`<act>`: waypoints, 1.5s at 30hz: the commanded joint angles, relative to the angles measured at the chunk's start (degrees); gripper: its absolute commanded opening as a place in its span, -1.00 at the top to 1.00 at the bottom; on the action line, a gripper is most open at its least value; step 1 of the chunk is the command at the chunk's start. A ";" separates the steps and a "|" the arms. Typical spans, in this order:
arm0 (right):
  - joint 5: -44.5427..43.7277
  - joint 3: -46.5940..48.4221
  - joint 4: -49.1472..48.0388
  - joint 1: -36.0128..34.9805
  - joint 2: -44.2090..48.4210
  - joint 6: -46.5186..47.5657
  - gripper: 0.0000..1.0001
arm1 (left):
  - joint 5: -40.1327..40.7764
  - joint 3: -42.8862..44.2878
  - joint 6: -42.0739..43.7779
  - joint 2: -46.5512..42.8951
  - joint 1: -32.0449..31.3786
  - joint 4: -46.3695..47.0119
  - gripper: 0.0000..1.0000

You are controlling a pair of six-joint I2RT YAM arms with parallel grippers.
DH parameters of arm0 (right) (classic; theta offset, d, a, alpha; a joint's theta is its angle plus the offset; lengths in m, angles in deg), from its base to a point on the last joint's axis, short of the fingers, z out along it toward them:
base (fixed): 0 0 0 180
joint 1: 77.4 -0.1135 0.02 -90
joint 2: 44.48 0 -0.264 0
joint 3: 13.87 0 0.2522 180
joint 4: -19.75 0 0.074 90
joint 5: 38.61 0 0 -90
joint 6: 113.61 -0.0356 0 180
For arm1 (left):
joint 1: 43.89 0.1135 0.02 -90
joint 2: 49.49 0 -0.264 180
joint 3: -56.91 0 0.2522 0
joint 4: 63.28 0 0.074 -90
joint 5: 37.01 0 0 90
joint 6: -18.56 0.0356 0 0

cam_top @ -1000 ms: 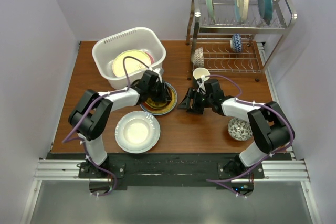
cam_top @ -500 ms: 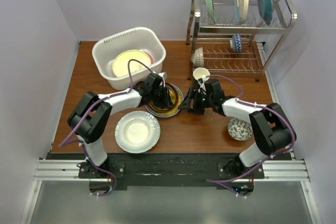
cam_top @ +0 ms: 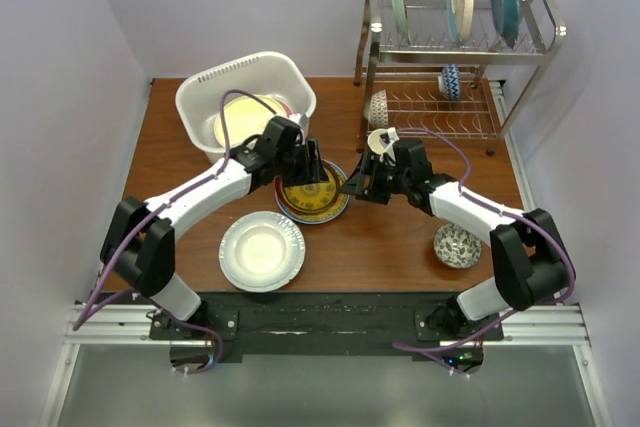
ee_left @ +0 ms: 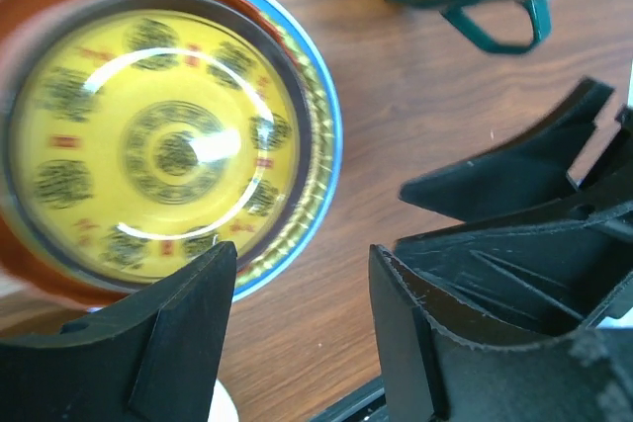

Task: Place the plates into the plastic bin on the countertop
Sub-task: Move the plate to the center of the board.

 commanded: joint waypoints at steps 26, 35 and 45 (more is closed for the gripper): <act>-1.48 11.98 -0.34 -5.59 -17.20 -0.83 0.29 | 0.48 -1.41 7.44 2.80 12.35 -4.15 0.25; -1.57 10.74 -0.42 -5.68 -20.19 -0.47 0.30 | -1.63 -2.28 7.97 4.38 12.26 -1.78 0.28; -0.96 10.65 -1.74 -5.59 -20.81 -0.47 0.31 | -2.07 -1.67 8.14 6.57 12.26 -0.90 0.35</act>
